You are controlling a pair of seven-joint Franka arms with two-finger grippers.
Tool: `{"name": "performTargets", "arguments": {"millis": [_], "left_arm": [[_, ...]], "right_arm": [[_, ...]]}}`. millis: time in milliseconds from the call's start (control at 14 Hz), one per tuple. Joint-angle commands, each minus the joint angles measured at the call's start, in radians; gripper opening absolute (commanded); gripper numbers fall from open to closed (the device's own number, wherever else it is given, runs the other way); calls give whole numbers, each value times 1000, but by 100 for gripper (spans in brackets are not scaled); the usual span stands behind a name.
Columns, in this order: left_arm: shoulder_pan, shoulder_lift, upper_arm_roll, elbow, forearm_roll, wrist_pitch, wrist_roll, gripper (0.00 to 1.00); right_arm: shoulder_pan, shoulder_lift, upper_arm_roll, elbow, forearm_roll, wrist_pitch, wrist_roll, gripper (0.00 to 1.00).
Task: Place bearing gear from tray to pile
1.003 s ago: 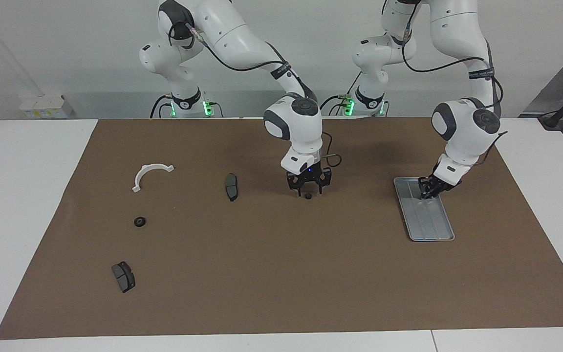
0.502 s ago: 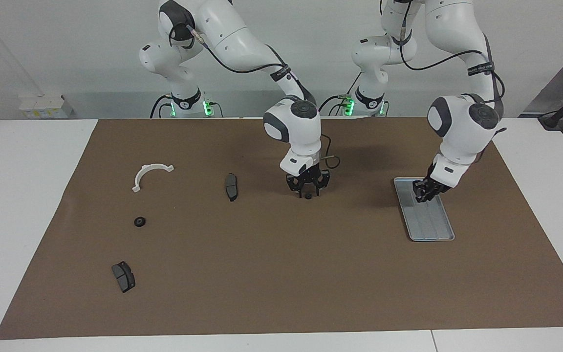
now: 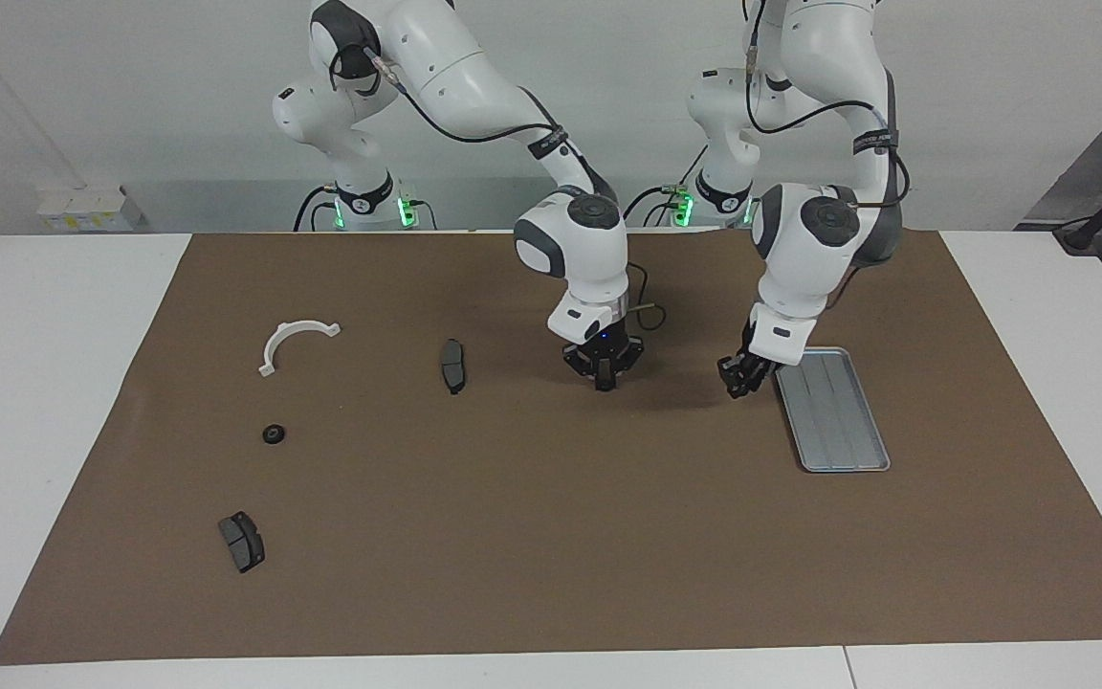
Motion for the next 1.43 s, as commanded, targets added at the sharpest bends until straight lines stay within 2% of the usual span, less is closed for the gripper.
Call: {"name": "performTargets", "arguments": {"millis": [0, 72, 287, 430, 645, 717, 860, 931, 1003, 1146, 1218, 1361], "left_arm": [[-93, 8, 16, 7, -2, 53, -129, 13], [-118, 10, 15, 7, -2, 70, -163, 14], [-200, 16, 15, 1, -2, 150, -244, 15], [-263, 25, 15, -5, -2, 187, -289, 24], [-339, 75, 15, -5, -2, 262, -329, 25], [-359, 106, 15, -5, -2, 295, -338, 28], [-371, 123, 15, -5, -2, 317, -338, 53], [-371, 125, 15, -2, -2, 319, -337, 73], [-371, 125, 15, 2, -2, 319, -337, 88], [-357, 125, 20, 24, -2, 300, -335, 100], [-347, 113, 21, 40, -2, 281, -332, 100], [-266, 90, 21, 132, 7, 128, -321, 100]], "right_arm": [[-37, -30, -11, -3, -38, 32, 33, 0], [-64, -59, -10, -17, -38, 32, 29, 0], [-178, -171, -10, -141, -38, 73, 7, 0], [-244, -245, -8, -216, -38, 73, -55, 0], [-350, -346, -8, -334, -37, 66, -165, 0], [-380, -380, -8, -380, -37, 66, -209, 0], [-439, -432, -7, -448, -35, 64, -291, 0], [-471, -458, -7, -480, -35, 63, -340, 0], [-503, -482, -7, -512, -34, 61, -389, 0], [-544, -512, -7, -563, -26, 52, -453, 0], [-571, -518, -7, -580, -25, 37, -491, 0], [-613, -524, -7, -605, -20, 7, -568, 0]]}}
